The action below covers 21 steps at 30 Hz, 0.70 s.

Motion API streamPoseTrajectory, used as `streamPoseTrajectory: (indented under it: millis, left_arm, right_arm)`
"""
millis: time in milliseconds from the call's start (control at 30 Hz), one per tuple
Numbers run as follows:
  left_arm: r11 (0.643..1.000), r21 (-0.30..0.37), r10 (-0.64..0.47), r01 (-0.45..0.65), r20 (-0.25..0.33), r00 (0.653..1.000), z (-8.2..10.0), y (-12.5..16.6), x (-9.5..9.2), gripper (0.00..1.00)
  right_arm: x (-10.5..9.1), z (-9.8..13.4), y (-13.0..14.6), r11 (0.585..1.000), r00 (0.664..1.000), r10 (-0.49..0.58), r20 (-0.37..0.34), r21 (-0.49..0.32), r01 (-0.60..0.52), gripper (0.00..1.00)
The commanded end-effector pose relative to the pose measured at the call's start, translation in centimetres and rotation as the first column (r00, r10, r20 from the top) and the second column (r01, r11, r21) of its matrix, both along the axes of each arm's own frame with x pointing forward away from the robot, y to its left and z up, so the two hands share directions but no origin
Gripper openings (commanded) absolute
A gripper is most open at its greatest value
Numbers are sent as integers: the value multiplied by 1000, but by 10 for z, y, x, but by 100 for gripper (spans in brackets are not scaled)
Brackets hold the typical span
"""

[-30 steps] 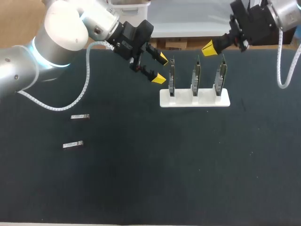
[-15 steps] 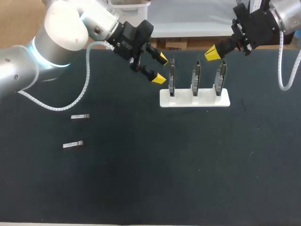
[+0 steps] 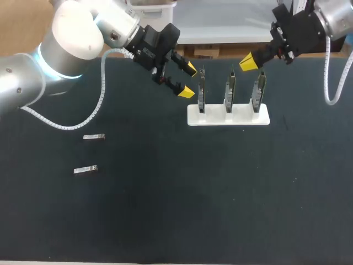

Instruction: Pick up the optical module with the left hand, and insert it into the network port with the right hand.

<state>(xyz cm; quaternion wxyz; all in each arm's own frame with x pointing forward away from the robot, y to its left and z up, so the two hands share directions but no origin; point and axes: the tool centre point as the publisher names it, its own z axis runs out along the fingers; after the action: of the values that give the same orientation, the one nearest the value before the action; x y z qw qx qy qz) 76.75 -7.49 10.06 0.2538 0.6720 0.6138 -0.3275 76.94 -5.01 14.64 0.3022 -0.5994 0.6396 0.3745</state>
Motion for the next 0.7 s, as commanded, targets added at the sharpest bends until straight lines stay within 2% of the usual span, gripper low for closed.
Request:
streamPoseTrajectory:
  millis: [33,400,433,467,500,700]
  left_arm:
    - [1000,5,-4,4,-5,1000,0,-1,3,100]
    - [1000,5,-4,4,-5,1000,0,-1,3,100]
    - [1000,5,-4,4,-5,1000,0,-1,3,100]
    - [1000,5,-4,4,-5,1000,0,-1,3,100]
    - [1000,5,-4,4,-5,1000,0,-1,3,100]
    - [1000,5,-4,4,-5,1000,0,-1,3,100]
  right_arm:
    - [2,-1,0,1000,1000,1,-1,3,-1,0]
    - [4,-3,-2,1000,1000,-23,4,-4,23,0]
    - [5,-3,-2,1000,1000,-22,1,-5,22,24]
    - [5,-4,-2,1000,1000,-19,-4,-8,19,84]
    - [5,-4,-2,999,1000,-28,-1,-16,28,100]
    - [5,-4,-2,999,1000,-28,-1,-16,28,100]
